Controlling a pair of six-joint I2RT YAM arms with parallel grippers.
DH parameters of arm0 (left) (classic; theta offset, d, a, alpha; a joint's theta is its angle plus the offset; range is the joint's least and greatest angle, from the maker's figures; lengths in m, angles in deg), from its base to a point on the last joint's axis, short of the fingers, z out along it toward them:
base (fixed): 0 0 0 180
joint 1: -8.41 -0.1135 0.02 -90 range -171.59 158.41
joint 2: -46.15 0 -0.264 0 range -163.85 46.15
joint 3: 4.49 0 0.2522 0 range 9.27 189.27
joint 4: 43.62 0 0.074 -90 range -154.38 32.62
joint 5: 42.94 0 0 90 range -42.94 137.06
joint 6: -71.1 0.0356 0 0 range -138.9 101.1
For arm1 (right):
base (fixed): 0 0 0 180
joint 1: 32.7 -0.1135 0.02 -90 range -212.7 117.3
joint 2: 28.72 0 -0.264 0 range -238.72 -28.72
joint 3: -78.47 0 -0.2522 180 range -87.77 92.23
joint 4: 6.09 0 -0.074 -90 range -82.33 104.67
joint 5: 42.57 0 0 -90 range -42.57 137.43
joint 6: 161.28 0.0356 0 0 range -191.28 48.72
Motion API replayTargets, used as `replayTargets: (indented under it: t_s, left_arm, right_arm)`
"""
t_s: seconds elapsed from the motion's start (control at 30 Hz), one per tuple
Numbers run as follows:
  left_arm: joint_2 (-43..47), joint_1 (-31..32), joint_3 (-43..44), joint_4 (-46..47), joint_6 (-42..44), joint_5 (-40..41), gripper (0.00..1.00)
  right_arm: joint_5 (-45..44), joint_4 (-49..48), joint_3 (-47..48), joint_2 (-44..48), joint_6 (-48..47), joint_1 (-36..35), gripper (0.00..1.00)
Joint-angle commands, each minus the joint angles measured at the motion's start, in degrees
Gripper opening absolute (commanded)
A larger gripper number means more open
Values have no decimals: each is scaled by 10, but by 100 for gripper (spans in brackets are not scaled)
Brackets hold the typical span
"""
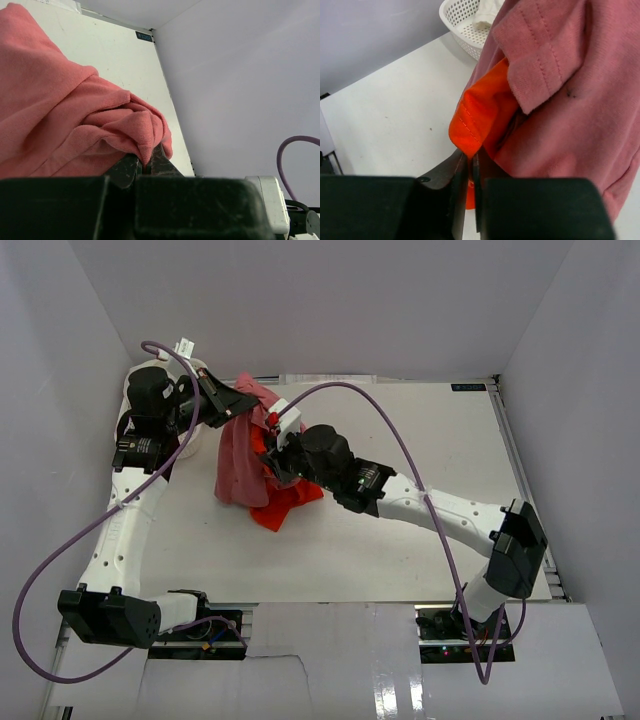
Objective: Fold and stack the t-shirts
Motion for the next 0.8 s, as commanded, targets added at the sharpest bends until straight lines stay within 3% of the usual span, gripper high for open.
replayTargets:
  t_s: [0.0,0.17,0.4,0.57,0.77]
  left_arm:
    - [23,3,17,21,11,9,0]
    - [13,3,26,17,25,33,0]
    - [-13,2,57,1,44,83,1]
    - [-52,-1,129,-12,45,107,2]
    - [-116,-7,229,-22,29,99,2]
  right_arm:
    - [-27,-8,20,31,-4,-6,8]
    - [-43,30,-10,71,14,-7,8]
    - [-115,119,-97,214,49,-6,8]
    - [-171,225,-148,299,93,-1,8]
    - [-180,274,-228,375,147,6,8]
